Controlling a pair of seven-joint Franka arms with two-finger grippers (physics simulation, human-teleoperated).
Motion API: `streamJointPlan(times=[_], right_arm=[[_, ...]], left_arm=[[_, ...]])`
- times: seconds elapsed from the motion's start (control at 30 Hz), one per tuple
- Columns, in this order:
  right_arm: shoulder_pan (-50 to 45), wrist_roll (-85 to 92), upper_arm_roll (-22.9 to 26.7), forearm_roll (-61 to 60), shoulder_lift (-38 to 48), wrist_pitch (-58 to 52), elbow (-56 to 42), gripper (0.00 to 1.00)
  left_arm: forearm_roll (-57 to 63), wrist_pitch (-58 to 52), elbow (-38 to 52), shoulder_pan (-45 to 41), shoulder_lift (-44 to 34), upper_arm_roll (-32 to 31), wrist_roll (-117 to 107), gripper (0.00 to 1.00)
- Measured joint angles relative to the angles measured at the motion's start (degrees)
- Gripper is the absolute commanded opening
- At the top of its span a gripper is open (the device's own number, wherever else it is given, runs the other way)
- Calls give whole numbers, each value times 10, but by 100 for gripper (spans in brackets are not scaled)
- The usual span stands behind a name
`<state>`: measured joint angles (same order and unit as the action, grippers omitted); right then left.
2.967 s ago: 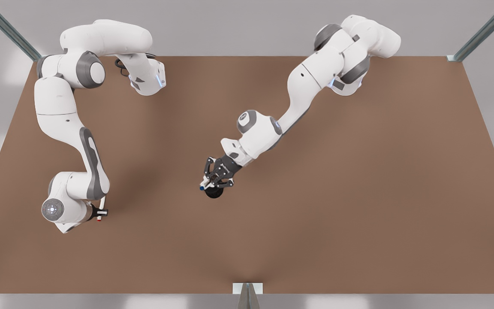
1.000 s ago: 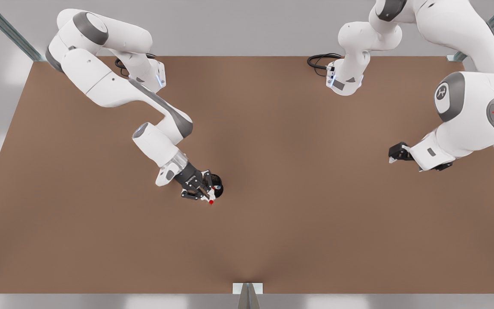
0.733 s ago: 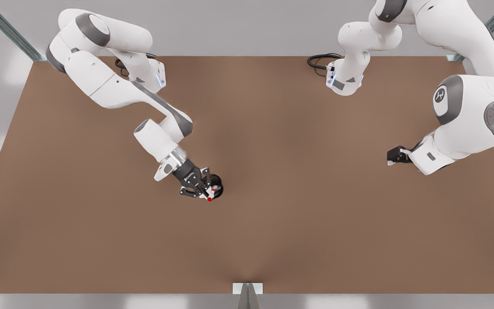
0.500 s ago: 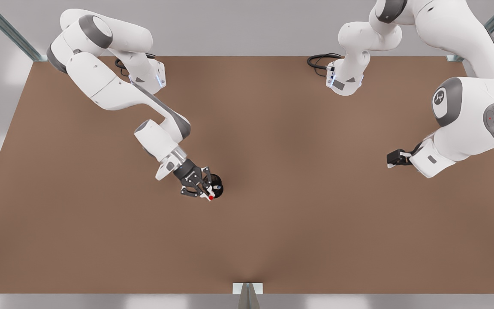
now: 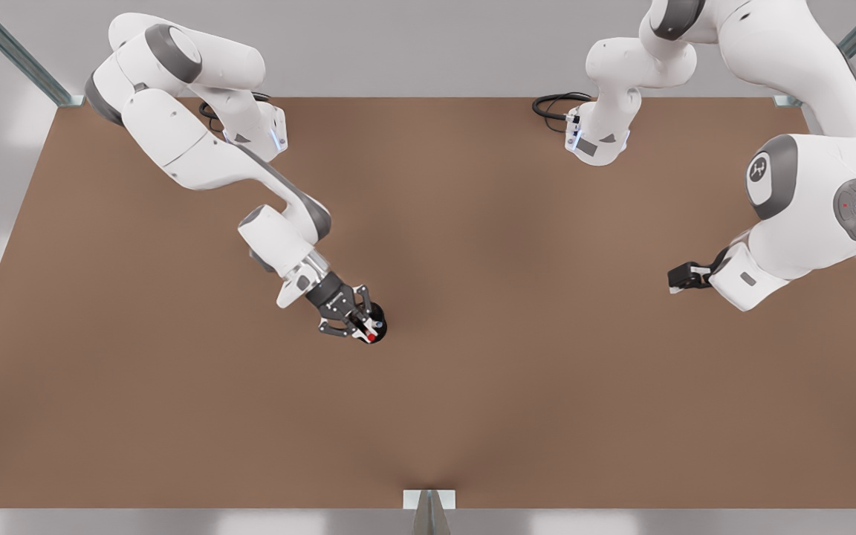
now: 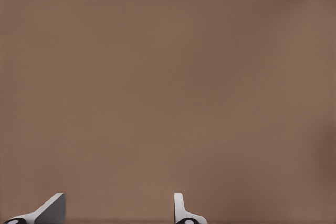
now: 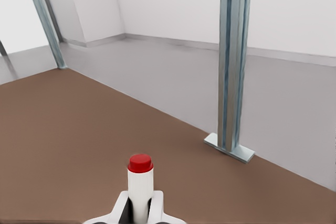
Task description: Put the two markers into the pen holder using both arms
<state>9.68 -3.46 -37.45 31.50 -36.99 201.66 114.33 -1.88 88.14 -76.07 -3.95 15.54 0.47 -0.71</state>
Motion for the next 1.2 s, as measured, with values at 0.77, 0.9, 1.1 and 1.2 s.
streamJointPlan(times=[0.77, 0.9, 1.1, 1.2], right_arm=[[-11, -2, 38, 72, 39, 0, 50, 22], [-17, -2, 42, 72, 36, 0, 50, 23], [-30, -2, 60, 73, 30, 0, 51, 24], [-42, -2, 62, 67, 29, 0, 50, 24]], left_arm=[[11, 5, -9, -6, 20, 1, -25, 100], [11, 5, -13, -4, 21, 1, -29, 100], [16, 6, -16, -1, 24, 2, -32, 100], [20, 7, -15, 2, 24, 4, -34, 100]])
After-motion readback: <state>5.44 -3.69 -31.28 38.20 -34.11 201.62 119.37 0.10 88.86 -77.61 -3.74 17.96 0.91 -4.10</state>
